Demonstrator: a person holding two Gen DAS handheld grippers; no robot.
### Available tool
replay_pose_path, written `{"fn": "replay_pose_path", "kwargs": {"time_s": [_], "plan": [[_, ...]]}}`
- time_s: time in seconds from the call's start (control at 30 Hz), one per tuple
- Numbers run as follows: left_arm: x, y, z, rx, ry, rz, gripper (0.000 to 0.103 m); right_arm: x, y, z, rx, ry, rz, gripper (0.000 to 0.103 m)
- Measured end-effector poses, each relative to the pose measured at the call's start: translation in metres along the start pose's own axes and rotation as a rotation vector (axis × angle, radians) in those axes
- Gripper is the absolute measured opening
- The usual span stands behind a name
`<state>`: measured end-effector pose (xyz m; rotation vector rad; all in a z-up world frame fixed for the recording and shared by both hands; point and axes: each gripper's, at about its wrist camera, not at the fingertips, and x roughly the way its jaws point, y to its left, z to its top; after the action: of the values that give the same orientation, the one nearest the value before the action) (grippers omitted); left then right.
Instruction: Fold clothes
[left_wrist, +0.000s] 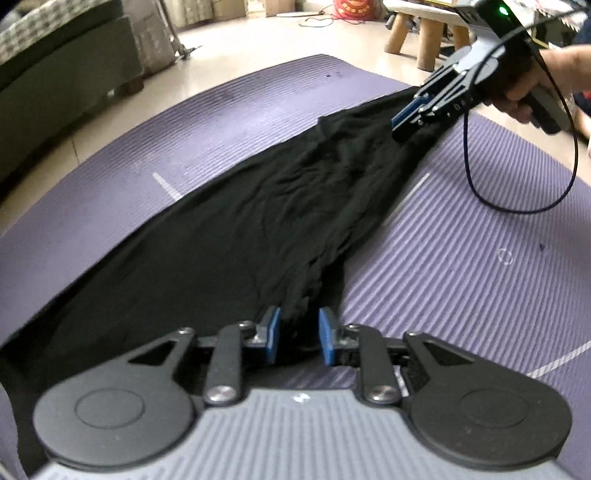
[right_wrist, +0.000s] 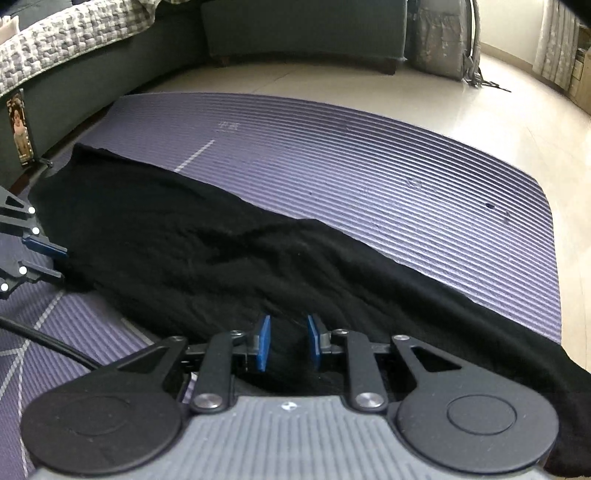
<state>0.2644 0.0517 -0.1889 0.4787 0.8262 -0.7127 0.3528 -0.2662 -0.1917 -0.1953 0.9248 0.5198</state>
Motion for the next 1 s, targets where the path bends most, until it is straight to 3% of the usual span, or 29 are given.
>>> {"fn": "replay_pose_path", "kwargs": {"time_s": [0.13,0.33,0.4,0.43,0.5,0.57,0.6,0.73,0.9,1.0], "plan": [[-0.010,0.001,-0.001,-0.012,-0.041,0.003,0.001,0.003,0.000,-0.001,-0.018,0.016,-0.017,0.022],[-0.014,-0.003,-0.011,0.047,0.014,-0.075,0.000,0.003,-0.001,0.001,-0.030,0.024,-0.024,0.022],[-0.014,0.005,-0.007,0.020,0.028,-0.108,0.002,0.003,0.000,0.002,-0.036,0.026,-0.030,0.022],[-0.014,0.008,-0.005,0.005,0.036,-0.125,0.004,0.002,-0.001,0.004,-0.034,0.021,-0.030,0.022],[-0.017,0.028,0.003,-0.106,0.028,-0.213,0.023,0.000,-0.003,0.009,-0.041,0.012,-0.037,0.023],[-0.017,0.038,0.011,-0.152,0.002,-0.244,0.032,0.000,-0.006,0.014,-0.041,0.006,-0.043,0.023],[-0.016,0.041,0.016,-0.164,-0.010,-0.247,0.032,0.000,-0.008,0.016,-0.039,0.003,-0.046,0.023],[-0.009,0.052,0.036,-0.202,-0.038,-0.238,0.033,0.005,-0.012,0.027,-0.033,-0.005,-0.052,0.023],[0.034,0.059,0.069,-0.191,-0.027,-0.076,0.033,0.013,-0.011,0.029,-0.026,0.002,-0.056,0.023],[0.054,0.061,0.079,-0.186,-0.034,-0.047,0.033,0.015,-0.011,0.026,-0.027,0.008,-0.057,0.023]]}}
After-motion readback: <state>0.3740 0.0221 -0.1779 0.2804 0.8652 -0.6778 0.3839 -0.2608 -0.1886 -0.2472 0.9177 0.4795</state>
